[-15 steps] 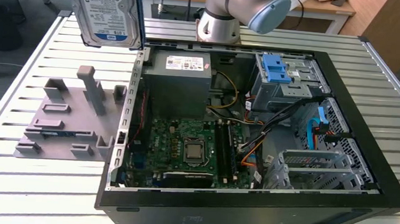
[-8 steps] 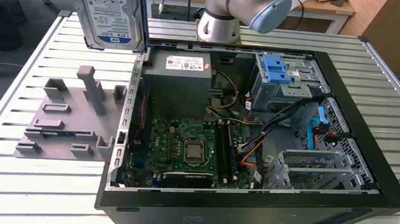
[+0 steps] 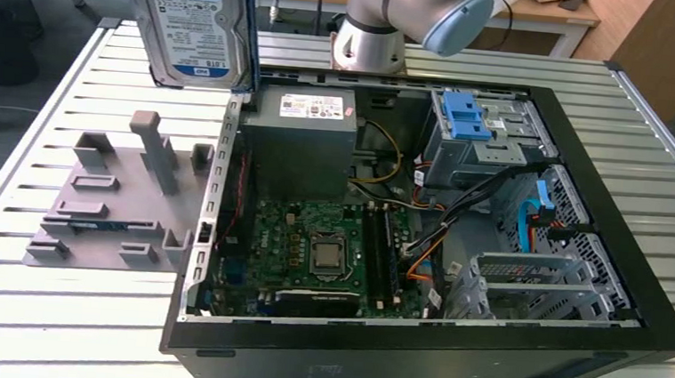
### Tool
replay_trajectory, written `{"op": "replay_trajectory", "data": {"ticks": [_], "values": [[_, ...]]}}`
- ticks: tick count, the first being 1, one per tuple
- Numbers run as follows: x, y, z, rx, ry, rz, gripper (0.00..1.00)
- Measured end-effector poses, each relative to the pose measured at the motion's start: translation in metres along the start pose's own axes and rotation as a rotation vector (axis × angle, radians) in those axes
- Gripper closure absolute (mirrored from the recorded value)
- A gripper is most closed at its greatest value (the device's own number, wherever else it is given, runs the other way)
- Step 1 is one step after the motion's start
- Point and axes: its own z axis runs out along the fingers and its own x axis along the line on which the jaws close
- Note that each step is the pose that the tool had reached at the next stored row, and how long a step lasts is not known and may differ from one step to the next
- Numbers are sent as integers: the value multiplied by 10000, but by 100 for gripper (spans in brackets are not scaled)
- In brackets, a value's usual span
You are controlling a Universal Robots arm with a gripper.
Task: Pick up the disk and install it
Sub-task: 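Pick up the disk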
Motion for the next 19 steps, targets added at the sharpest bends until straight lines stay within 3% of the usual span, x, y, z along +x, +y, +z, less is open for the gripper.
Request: {"op": "replay_trajectory", "data": {"ticks": [19], "values": [[122, -264, -8, -6, 0, 0, 64]]}}
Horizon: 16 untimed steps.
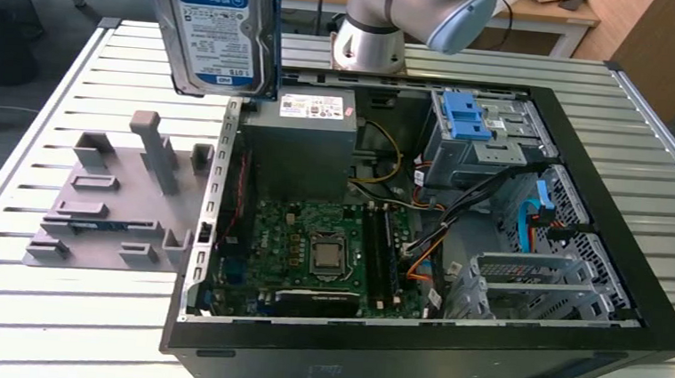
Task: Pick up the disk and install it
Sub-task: 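Pick up the disk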
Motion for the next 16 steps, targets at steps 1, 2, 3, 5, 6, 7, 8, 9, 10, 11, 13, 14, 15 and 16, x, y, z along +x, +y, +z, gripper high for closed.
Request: {"op": "replay_trajectory", "data": {"ticks": [1, 2, 3, 5, 6, 7, 8, 9, 10, 11, 13, 14, 15, 16], "values": [[9, -14, -1, -1, 1, 0, 64], [18, -27, -2, -2, 1, -1, 64], [27, -40, -2, -1, 1, -1, 64], [45, -66, -3, -2, 0, -1, 64], [54, -80, -4, -3, 1, 0, 64], [63, -93, -3, -1, 0, 0, 64], [73, -108, -4, -2, 0, 0, 64], [81, -122, -5, -3, 0, 0, 64], [89, -137, -6, -4, 1, 0, 64], [97, -152, -6, -4, 0, -1, 64], [109, -183, -7, -5, 1, -1, 64], [113, -197, -8, -5, 0, -1, 64], [119, -213, -8, -5, 0, -1, 64], [124, -228, -8, -5, 0, 0, 64]]}}
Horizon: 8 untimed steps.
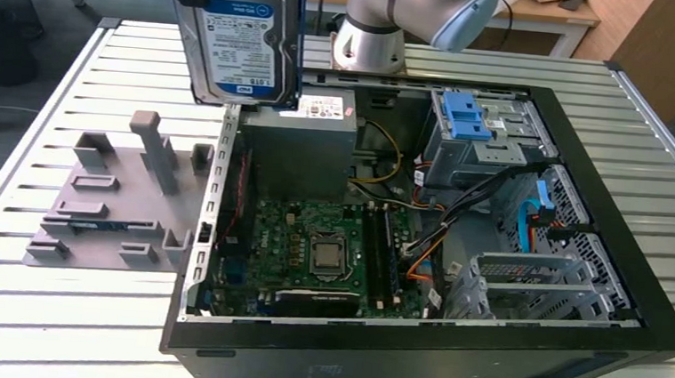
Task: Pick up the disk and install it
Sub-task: 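Pick up the disk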
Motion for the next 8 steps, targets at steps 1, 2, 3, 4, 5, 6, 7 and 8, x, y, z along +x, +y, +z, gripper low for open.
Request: {"op": "replay_trajectory", "data": {"ticks": [1, 2, 3, 4, 5, 6, 7, 8], "values": [[6, -15, 0, 1, -1, 0, 64], [12, -31, -1, 0, 0, 1, 64], [18, -48, -1, -1, 0, 1, 64], [24, -64, -2, -1, 0, 0, 64], [31, -80, -2, -2, 0, 0, 64], [38, -97, -3, -2, 0, 0, 64], [44, -113, -4, -2, 0, 0, 64], [50, -129, -4, -2, 0, 1, 64]]}}
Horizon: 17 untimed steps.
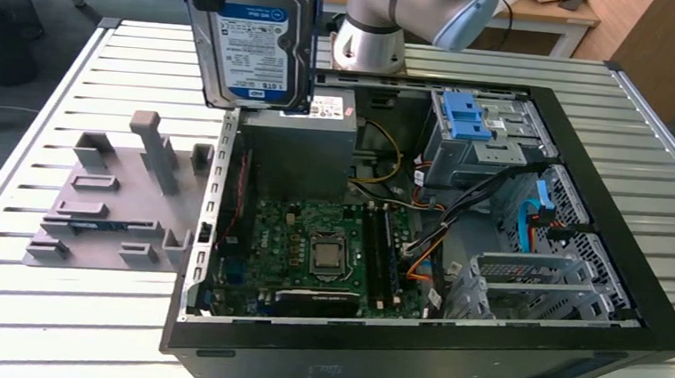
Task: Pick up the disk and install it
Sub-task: 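Pick up the disk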
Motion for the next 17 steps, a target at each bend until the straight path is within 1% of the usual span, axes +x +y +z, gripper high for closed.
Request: {"op": "replay_trajectory", "data": {"ticks": [17], "values": [[95, -254, -8, -2, 0, 1, 64]]}}
